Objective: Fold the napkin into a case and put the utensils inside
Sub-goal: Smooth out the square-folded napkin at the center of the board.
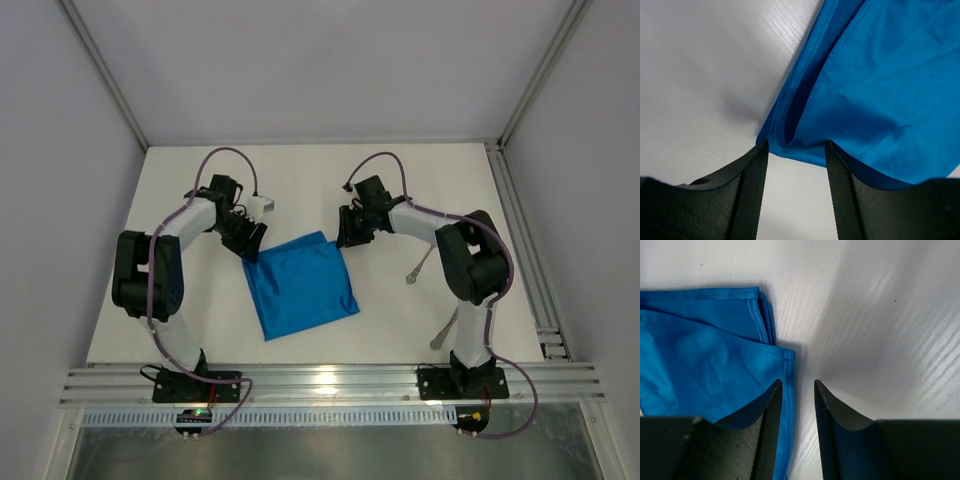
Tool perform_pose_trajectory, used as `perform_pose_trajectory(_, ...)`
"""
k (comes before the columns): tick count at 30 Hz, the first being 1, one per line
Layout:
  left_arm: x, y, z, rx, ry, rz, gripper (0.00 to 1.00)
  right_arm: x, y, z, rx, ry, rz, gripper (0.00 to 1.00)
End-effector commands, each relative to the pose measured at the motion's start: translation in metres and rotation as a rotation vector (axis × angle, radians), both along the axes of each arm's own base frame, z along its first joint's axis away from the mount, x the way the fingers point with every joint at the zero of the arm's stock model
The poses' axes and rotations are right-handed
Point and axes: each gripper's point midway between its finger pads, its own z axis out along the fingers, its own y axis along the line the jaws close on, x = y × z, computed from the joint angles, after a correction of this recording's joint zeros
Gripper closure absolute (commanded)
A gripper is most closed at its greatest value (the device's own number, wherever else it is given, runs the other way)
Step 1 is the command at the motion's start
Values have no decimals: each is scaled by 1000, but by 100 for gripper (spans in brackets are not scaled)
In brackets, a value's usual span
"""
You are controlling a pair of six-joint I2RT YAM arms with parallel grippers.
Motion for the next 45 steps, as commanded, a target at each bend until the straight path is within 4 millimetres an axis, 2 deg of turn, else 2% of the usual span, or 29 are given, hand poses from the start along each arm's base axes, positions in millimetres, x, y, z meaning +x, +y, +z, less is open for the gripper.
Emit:
perform_pose_trajectory(1, 29, -8, 14, -30, -99, 23, 50, 8, 16, 14, 75, -36, 51, 65)
perform_pose_trajectory(5, 29, -8, 12, -26, -93, 30, 60, 9, 20, 9, 95, -26, 44, 71)
perform_pose_trajectory(6, 29, -7, 10, -23, -89, 32, 67, 8, 22, 10, 103, -22, 46, 74)
perform_pose_trajectory(9, 26, -6, 7, -20, -76, 28, 77, 11, 25, 5, 111, -11, 48, 82)
perform_pose_trajectory(10, 26, -5, 8, -15, -77, 28, 80, 12, 25, 4, 107, -11, 47, 85)
perform_pose_trajectory(11, 26, -5, 7, -12, -76, 29, 83, 13, 26, 4, 106, -14, 44, 92)
perform_pose_trajectory(13, 25, -2, 8, 1, -79, 28, 89, 16, 26, 10, 111, -29, 44, 96)
perform_pose_trajectory(17, 25, 4, 10, 36, -98, 24, 96, 21, 31, 30, 130, -91, 69, 96)
perform_pose_trajectory(20, 22, 7, 12, 50, -103, 18, 94, 25, 39, 49, 135, -163, 112, 96)
perform_pose_trajectory(22, 21, 9, 11, 55, -102, 16, 88, 26, 46, 55, 139, -188, 136, 96)
perform_pose_trajectory(26, 21, 11, 9, 66, -107, 23, 66, 28, 59, 58, 151, -200, 167, 96)
perform_pose_trajectory(29, 22, 12, 11, 67, -114, 28, 59, 31, 66, 58, 168, -200, 173, 96)
perform_pose_trajectory(31, 24, 13, 14, 62, -123, 40, 58, 36, 70, 64, 180, -218, 182, 96)
perform_pose_trajectory(35, 29, 14, 22, 52, -153, 54, 55, 43, 80, 62, 187, -212, 187, 96)
perform_pose_trajectory(36, 29, 14, 21, 57, -154, 53, 55, 45, 80, 50, 172, -189, 180, 96)
perform_pose_trajectory(37, 30, 16, 20, 66, -152, 58, 55, 48, 81, 51, 168, -180, 174, 96)
perform_pose_trajectory(40, 27, 19, 11, 80, -126, 53, 59, 50, 77, 35, 137, -146, 145, 96)
perform_pose_trajectory(45, 22, 24, 6, 92, -99, 55, 62, 51, 78, 27, 140, -131, 127, 96)
